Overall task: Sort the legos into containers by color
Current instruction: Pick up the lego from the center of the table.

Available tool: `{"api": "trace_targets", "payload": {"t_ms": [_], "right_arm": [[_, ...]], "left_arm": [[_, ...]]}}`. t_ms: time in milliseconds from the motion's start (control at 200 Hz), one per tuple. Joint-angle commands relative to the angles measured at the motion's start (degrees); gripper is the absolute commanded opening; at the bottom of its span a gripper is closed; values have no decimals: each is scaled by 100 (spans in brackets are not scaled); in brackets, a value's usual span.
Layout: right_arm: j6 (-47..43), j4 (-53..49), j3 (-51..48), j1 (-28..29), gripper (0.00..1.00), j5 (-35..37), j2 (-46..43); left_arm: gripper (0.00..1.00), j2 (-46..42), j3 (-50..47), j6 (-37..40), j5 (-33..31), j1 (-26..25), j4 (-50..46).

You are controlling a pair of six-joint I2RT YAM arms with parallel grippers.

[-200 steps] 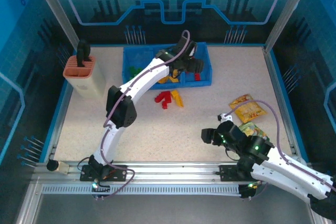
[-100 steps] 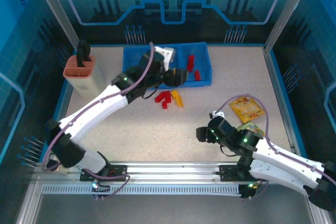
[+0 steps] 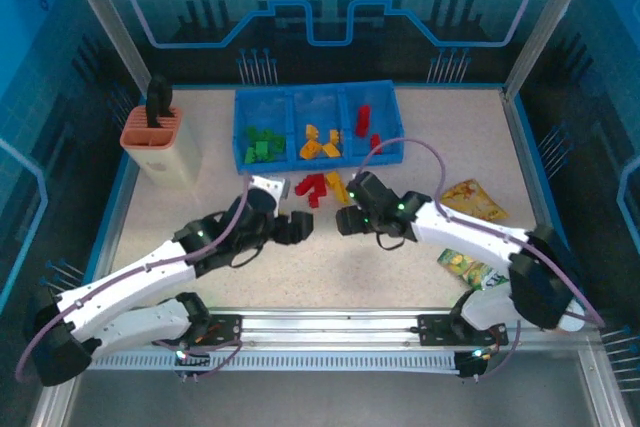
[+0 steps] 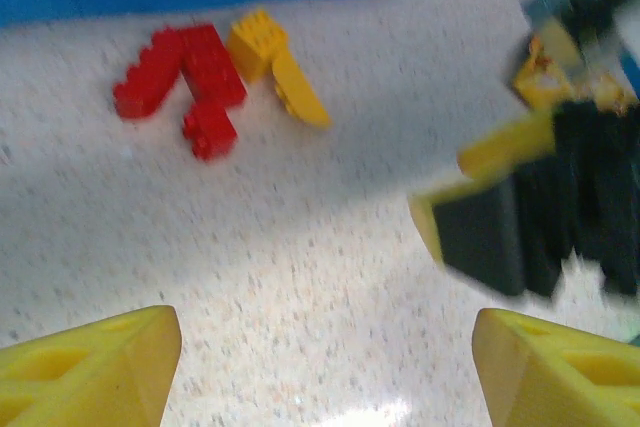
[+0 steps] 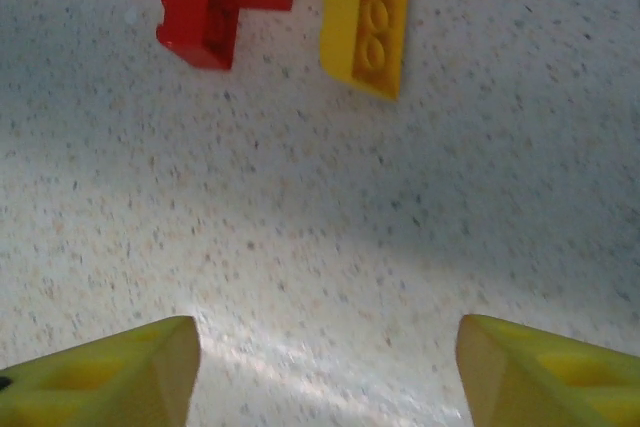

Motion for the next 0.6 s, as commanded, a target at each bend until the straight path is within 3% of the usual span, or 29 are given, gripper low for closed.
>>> {"api": "trace_targets", "payload": {"t_ms": [0, 230, 595], "right_arm": [[-394, 12, 557, -272, 67, -312, 543], [-757, -281, 1550, -600, 63, -514, 1822], [-1009, -938, 2846, -711, 56, -146, 3267]], "left_arm": [[77, -208, -554, -746, -469, -560, -279], [76, -752, -1332, -1615, -983, -1400, -448], [76, -940, -1130, -1421, -1378, -1505, -777]]}}
